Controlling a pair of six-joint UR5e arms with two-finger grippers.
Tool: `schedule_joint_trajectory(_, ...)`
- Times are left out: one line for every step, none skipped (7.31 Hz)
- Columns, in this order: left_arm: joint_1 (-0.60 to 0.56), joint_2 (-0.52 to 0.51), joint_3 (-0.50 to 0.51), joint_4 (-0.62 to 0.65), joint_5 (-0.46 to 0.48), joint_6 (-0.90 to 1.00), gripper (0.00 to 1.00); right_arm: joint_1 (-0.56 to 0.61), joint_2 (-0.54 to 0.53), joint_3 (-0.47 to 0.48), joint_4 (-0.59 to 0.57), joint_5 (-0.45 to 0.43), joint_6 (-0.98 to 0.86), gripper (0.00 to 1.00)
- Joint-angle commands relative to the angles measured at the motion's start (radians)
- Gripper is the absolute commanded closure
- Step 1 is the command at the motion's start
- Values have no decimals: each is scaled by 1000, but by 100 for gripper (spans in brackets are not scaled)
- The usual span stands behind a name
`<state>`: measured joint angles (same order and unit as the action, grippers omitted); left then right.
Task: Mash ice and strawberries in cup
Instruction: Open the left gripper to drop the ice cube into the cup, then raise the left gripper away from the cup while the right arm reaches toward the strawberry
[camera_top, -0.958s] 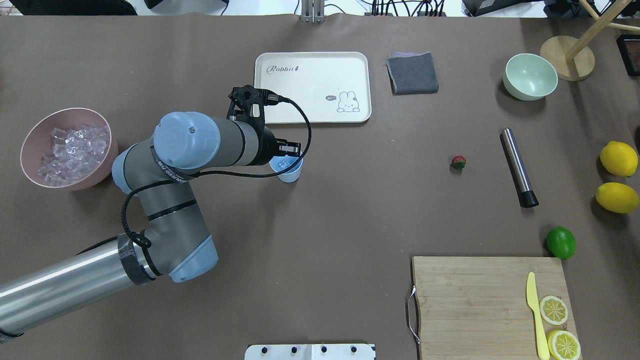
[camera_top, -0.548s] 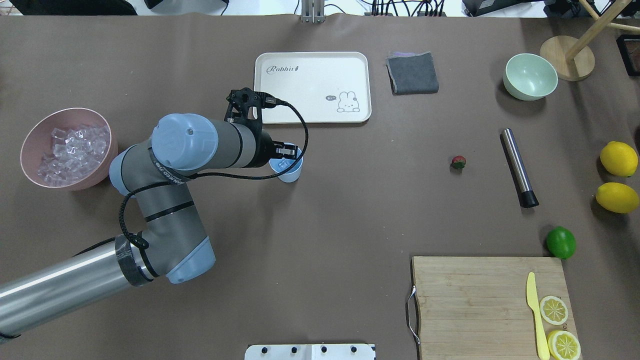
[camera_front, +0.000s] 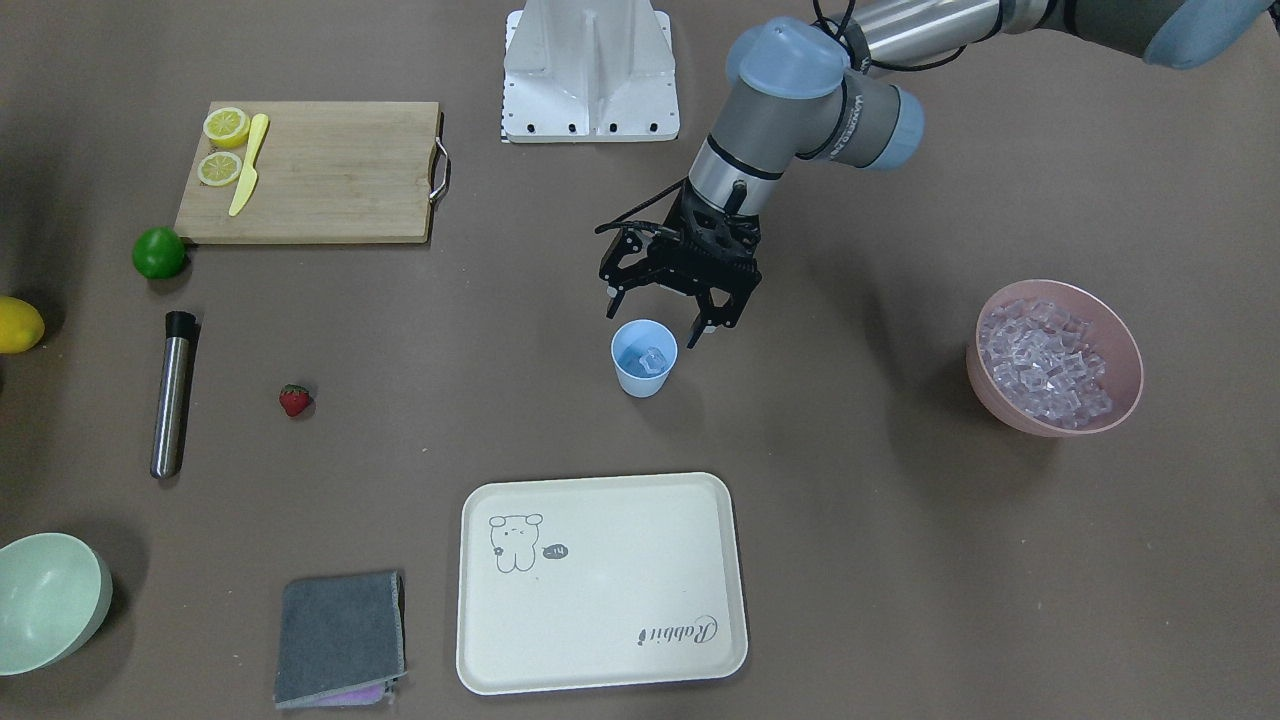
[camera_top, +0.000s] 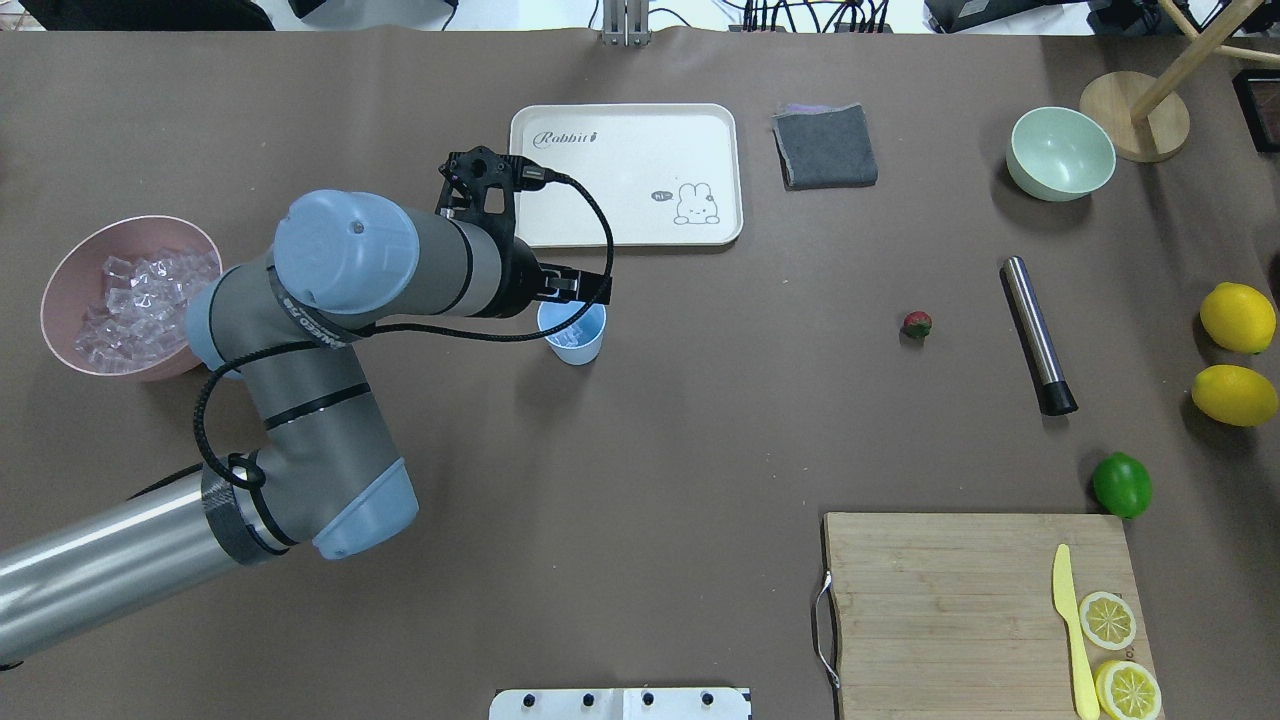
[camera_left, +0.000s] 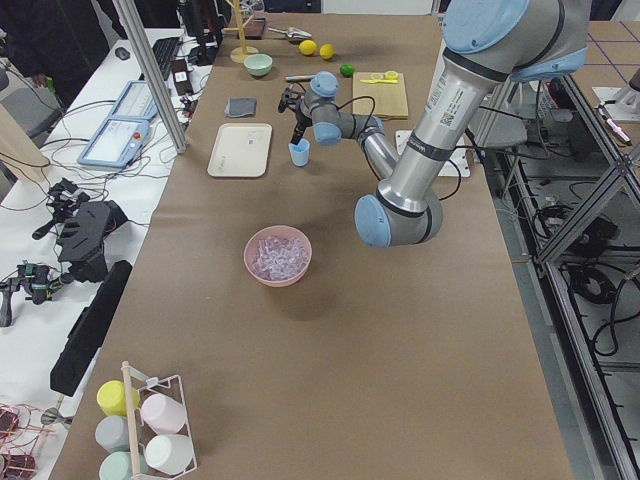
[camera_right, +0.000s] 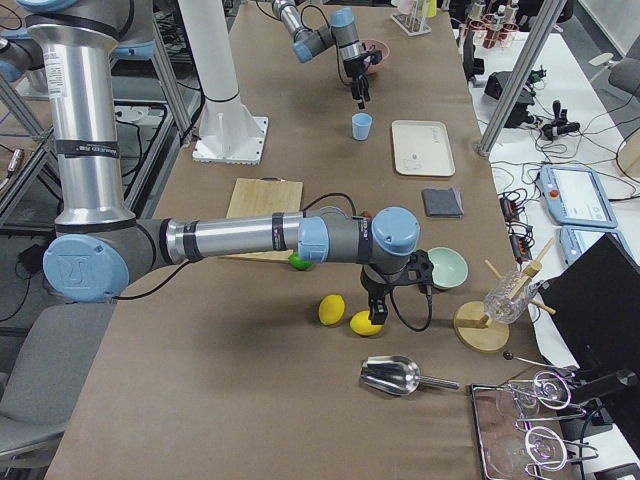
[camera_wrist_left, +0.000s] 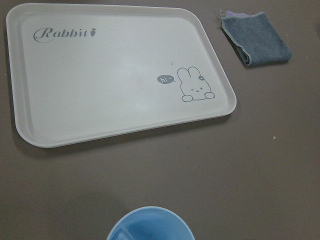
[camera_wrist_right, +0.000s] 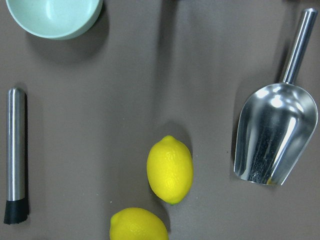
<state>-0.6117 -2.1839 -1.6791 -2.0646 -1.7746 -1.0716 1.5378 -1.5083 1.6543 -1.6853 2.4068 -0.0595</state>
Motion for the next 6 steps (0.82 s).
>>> schedule_joint_trajectory(-124, 65, -62, 61, -129, 68, 2, -43, 57, -4, -1, -2, 29, 0)
schedule_joint_trajectory(-184, 114, -80, 61, -163, 137, 2, -88, 98, -4, 1, -2, 88, 0)
schedule_joint_trajectory(-260, 169, -96, 61, -239, 207, 2, -140, 149, 1, 2, -2, 190, 0)
schedule_joint_trajectory(-328, 224, -111, 61, -290, 257, 2, -193, 198, -1, 4, -11, 266, 0)
schedule_joint_trajectory(-379, 281, -132, 60, -325, 341, 2, -253, 230, -5, 50, -30, 336, 0)
schedule_joint_trajectory(-440, 323, -145, 60, -369, 414, 2, -325, 237, -8, 158, -78, 437, 0)
